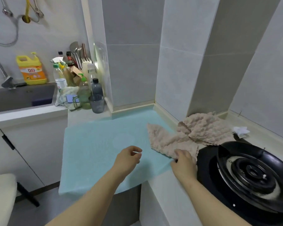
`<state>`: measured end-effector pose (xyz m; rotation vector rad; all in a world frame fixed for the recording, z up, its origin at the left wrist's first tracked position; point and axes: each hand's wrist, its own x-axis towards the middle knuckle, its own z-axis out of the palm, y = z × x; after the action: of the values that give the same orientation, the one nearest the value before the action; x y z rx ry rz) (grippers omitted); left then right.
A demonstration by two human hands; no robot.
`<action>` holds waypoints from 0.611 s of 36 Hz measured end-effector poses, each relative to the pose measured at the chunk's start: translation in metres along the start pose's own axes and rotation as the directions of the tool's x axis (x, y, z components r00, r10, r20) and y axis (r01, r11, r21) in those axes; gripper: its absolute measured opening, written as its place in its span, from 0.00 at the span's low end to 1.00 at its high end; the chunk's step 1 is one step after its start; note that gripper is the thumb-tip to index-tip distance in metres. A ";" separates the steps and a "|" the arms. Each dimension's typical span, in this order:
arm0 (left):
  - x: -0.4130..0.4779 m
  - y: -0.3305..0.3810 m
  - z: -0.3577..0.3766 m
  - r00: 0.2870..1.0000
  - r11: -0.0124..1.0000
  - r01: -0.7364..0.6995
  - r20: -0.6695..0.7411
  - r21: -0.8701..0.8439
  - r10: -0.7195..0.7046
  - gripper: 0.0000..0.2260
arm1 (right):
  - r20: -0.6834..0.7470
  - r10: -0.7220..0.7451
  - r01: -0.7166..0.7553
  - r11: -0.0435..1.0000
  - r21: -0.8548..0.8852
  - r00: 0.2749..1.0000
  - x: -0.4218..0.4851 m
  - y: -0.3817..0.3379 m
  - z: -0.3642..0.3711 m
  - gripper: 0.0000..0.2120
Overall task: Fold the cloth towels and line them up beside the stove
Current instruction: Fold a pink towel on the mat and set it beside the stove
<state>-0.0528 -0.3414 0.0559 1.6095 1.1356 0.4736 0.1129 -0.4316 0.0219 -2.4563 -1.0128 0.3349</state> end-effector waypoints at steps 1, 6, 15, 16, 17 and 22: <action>0.012 0.003 0.003 1.000 1.000 0.011 0.006 -0.009 -0.011 0.07 | 0.003 -0.005 0.005 0.998 -0.055 1.000 0.012 0.003 0.001 0.24; 0.059 0.006 0.016 0.996 0.996 0.083 0.043 -0.042 -0.081 0.07 | 0.008 0.018 -0.016 0.969 -0.248 1.000 0.052 0.010 0.003 0.19; 0.119 0.026 0.033 0.910 0.726 0.411 0.295 -0.552 -0.292 0.16 | 0.176 -0.443 0.368 0.865 0.340 0.879 0.088 -0.047 -0.024 0.11; 0.126 0.029 0.033 0.929 0.736 0.369 0.228 -0.568 -0.290 0.14 | 0.160 -0.468 0.395 0.852 0.342 0.869 0.090 -0.051 -0.028 0.15; 0.134 0.031 0.032 0.948 0.763 0.308 0.117 -0.568 -0.296 0.12 | 0.060 -0.459 0.417 0.847 0.330 0.886 0.094 -0.052 -0.030 0.20; 0.164 0.042 0.010 0.919 0.877 -0.022 -0.355 -0.479 -0.171 0.12 | -0.457 0.061 0.010 0.989 0.150 0.887 0.133 -0.029 -0.039 0.23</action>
<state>0.0499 -0.2070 0.0514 1.0561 1.2469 0.9733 0.2036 -0.3308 0.0639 -2.2561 -0.7202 -0.1618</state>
